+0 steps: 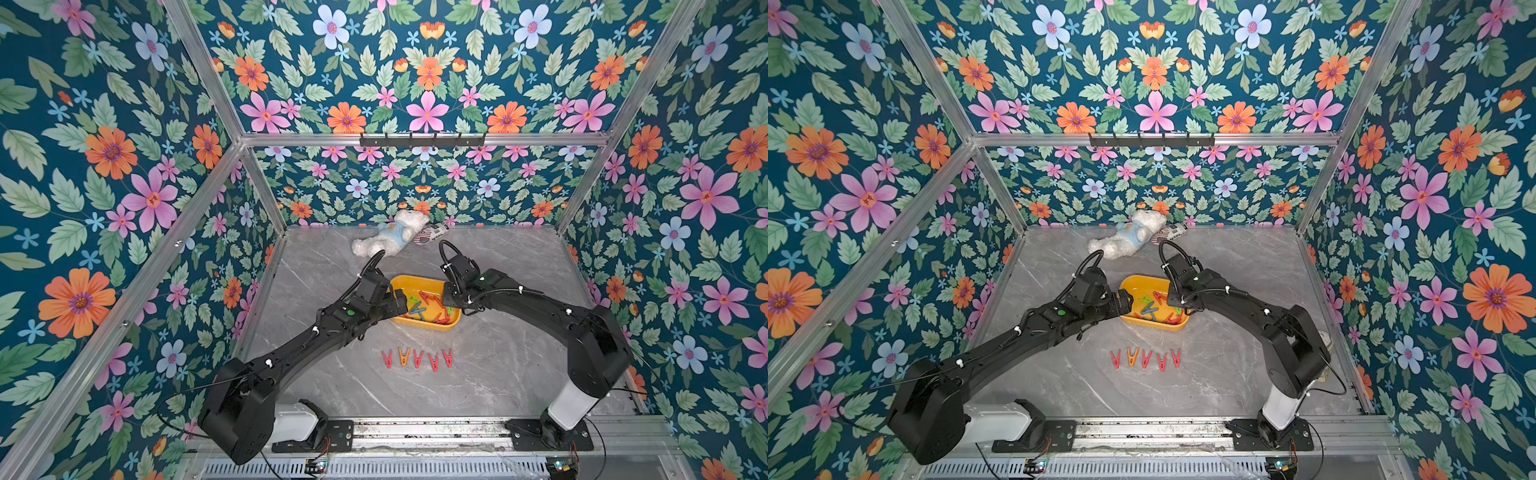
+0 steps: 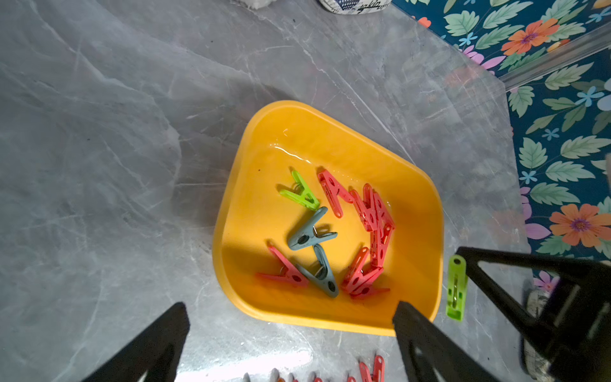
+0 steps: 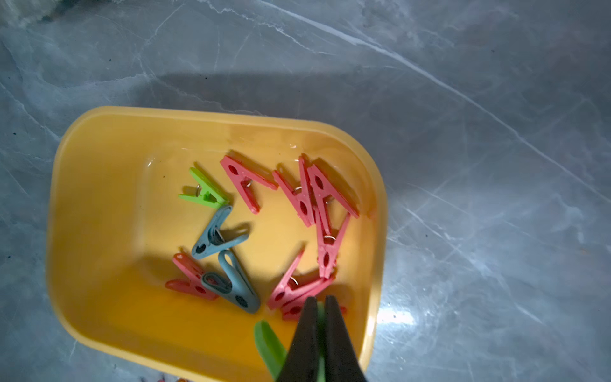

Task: Take the clothespins out of the storage box
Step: Pick up the clothespin from the storage box, then place the clothespin at the center of the board.

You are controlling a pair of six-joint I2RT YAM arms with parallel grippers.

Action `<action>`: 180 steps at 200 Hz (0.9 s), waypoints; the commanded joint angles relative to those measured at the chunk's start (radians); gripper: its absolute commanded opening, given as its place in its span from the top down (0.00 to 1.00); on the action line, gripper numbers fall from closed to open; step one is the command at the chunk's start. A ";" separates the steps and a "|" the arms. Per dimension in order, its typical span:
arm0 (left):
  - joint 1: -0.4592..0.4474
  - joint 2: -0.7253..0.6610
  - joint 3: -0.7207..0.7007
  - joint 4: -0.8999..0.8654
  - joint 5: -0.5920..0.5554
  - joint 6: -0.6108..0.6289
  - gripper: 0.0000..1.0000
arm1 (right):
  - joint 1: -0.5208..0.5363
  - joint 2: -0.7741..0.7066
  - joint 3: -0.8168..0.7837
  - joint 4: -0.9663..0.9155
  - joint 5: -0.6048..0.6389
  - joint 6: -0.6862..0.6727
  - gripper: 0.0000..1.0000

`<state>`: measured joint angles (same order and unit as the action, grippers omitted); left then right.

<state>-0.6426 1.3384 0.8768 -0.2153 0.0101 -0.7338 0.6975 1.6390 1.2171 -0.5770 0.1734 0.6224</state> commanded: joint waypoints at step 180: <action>0.000 0.076 0.057 0.025 0.080 0.032 0.00 | 0.173 -0.145 -0.469 0.155 -0.005 0.316 0.92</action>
<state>-0.6434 1.4208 0.9344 -0.1814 0.1017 -0.7048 0.8570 1.4677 0.7448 -0.4442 0.1612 0.8963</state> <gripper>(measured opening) 0.996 0.077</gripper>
